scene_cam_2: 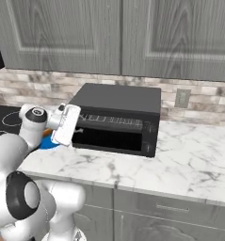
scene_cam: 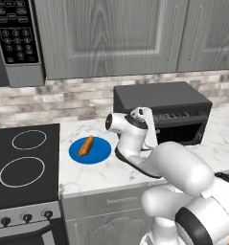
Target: Open the toaster oven door. Place the hotdog bun on the top rack in the toaster oven and place the steak on the bottom rack.
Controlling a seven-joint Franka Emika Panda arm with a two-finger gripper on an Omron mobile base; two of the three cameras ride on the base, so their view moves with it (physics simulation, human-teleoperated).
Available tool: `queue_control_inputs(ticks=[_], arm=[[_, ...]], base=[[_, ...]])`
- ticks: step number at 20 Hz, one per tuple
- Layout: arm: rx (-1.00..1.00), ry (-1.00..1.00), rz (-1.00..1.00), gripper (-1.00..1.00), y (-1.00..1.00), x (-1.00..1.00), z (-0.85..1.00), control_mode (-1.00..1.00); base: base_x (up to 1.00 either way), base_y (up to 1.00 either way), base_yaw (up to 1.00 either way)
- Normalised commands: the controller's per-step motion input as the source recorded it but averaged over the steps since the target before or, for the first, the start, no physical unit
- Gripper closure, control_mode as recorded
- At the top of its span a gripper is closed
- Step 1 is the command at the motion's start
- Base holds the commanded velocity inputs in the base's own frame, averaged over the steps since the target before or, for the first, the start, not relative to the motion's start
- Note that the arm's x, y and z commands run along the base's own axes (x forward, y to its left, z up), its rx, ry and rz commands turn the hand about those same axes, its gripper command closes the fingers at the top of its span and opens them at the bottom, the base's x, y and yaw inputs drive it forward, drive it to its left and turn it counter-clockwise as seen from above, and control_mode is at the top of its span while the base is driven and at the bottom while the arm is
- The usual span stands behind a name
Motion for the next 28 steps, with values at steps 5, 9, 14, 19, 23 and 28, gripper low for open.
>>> queue_control_inputs(ticks=[5,9,14,19,23,28], arm=[[-0.13,0.72,0.03,1.0,-0.45,-1.0,-0.99,-1.0],[-0.14,0.44,0.11,-1.0,-0.31,-1.0,-1.0,-1.0],[-0.02,0.13,0.12,-1.0,0.0,-0.17,0.61,-1.0],[0.03,0.14,0.11,-1.0,0.0,0.29,1.0,-1.0],[0.0,0.4,0.0,-1.0,0.0,0.97,0.3,-1.0],[0.0,0.48,0.03,-1.0,0.0,0.98,-0.75,-1.0]], base=[[0.0,0.0,0.0],[0.0,0.0,0.0],[0.0,0.0,0.0],[0.0,0.0,0.0],[0.0,0.0,0.0],[0.0,0.0,0.0]])
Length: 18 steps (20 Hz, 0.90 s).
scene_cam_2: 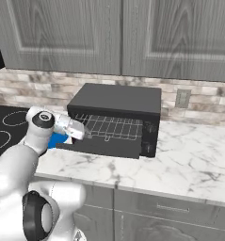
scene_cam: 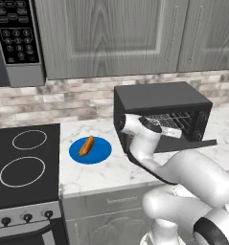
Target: Open the toaster oven door. Place the hotdog bun on the top rack in the toaster oven and place the steak on the bottom rack.
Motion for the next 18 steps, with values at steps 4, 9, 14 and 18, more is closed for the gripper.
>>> queue_control_inputs(ticks=[4,9,14,18], arm=[[0.0,0.49,0.1,-1.0,0.0,0.48,-0.96,-1.0],[0.0,0.42,0.13,-1.0,-0.17,-0.52,-0.92,-1.0],[0.02,0.56,0.03,-1.0,-0.13,-0.87,-1.0,-1.0],[0.09,0.3,0.0,-1.0,-0.03,-0.45,-0.64,-1.0]], base=[[0.0,0.0,0.0],[0.0,0.0,0.0],[0.0,0.0,0.0],[0.0,0.0,0.0]])
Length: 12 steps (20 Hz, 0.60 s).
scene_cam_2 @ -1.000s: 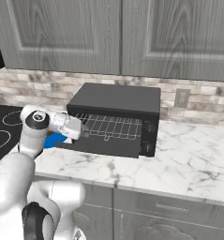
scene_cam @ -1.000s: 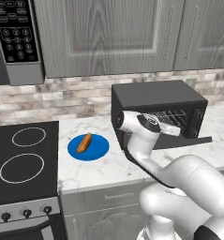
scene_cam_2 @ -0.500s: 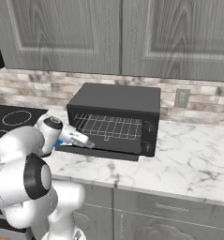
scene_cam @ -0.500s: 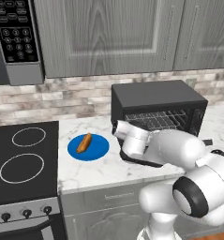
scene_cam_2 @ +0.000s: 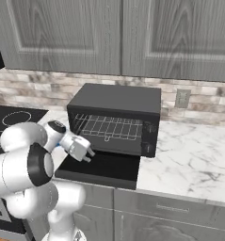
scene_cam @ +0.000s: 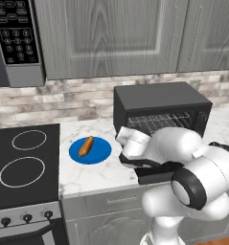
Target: Open the toaster oven door. Place the hotdog bun on the top rack in the toaster oven and place the steak on the bottom rack.
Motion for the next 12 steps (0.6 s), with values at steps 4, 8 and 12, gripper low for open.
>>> queue_control_inputs(ticks=[4,8,12], arm=[[0.48,-0.03,-0.01,-1.0,-0.1,-0.25,0.7,-1.0],[0.78,-0.14,0.0,-1.0,-0.35,-0.42,0.72,-1.0],[0.89,-0.03,-0.01,-1.0,-0.48,-0.06,0.3,-1.0]], base=[[0.0,0.0,0.0],[0.0,0.0,0.0],[0.0,0.0,0.0]])
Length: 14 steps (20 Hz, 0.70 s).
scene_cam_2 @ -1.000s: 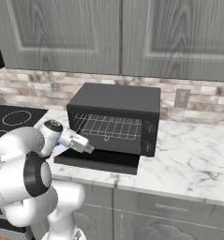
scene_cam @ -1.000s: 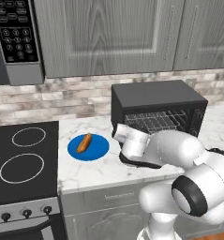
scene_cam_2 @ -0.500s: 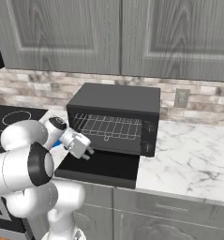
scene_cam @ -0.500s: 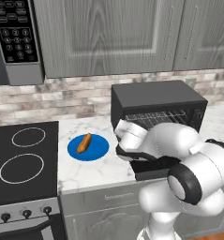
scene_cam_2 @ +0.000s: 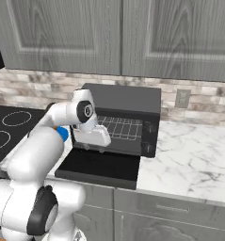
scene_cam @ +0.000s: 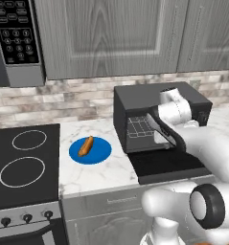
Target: Open the toaster oven door. Place the hotdog bun on the top rack in the toaster oven and place the steak on the bottom rack.
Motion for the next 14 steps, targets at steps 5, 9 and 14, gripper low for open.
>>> queue_control_inputs(ticks=[5,9,14], arm=[[0.85,-0.09,-0.07,-1.0,0.04,0.28,0.02,-1.0],[0.85,-0.03,-0.29,-1.0,0.35,0.14,-0.22,-1.0],[0.77,-0.06,-0.34,-1.0,0.25,0.09,0.0,-1.0]], base=[[0.0,0.0,0.0],[0.0,0.0,0.0],[0.0,0.0,0.0]])
